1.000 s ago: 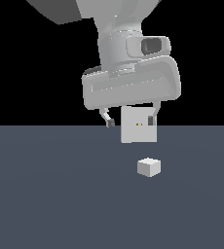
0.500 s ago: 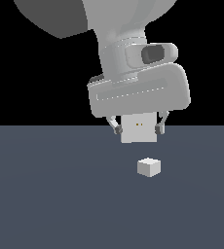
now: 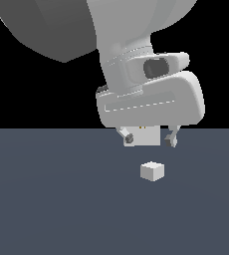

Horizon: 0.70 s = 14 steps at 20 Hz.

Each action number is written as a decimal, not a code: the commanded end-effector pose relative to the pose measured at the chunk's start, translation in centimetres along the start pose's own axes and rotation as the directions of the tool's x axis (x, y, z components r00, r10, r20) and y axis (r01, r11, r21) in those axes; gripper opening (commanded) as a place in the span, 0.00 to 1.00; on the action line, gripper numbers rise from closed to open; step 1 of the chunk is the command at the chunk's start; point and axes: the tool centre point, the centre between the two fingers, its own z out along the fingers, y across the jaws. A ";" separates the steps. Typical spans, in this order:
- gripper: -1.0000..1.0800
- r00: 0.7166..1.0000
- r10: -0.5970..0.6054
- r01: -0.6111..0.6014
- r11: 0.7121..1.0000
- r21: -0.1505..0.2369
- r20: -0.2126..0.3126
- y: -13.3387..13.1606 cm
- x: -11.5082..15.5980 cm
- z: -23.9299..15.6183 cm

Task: Plug the charger into the wall socket.

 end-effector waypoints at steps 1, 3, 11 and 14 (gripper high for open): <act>0.96 0.999 0.032 -0.032 0.999 -0.008 -0.021 0.3 0.0 0.3; 0.96 0.998 0.053 -0.054 0.998 -0.014 -0.035 0.5 -0.1 0.6; 0.96 0.994 0.097 -0.099 0.995 -0.026 -0.059 1.0 -0.3 1.2; 0.96 0.994 0.095 -0.096 0.995 -0.026 -0.058 0.9 -0.3 1.2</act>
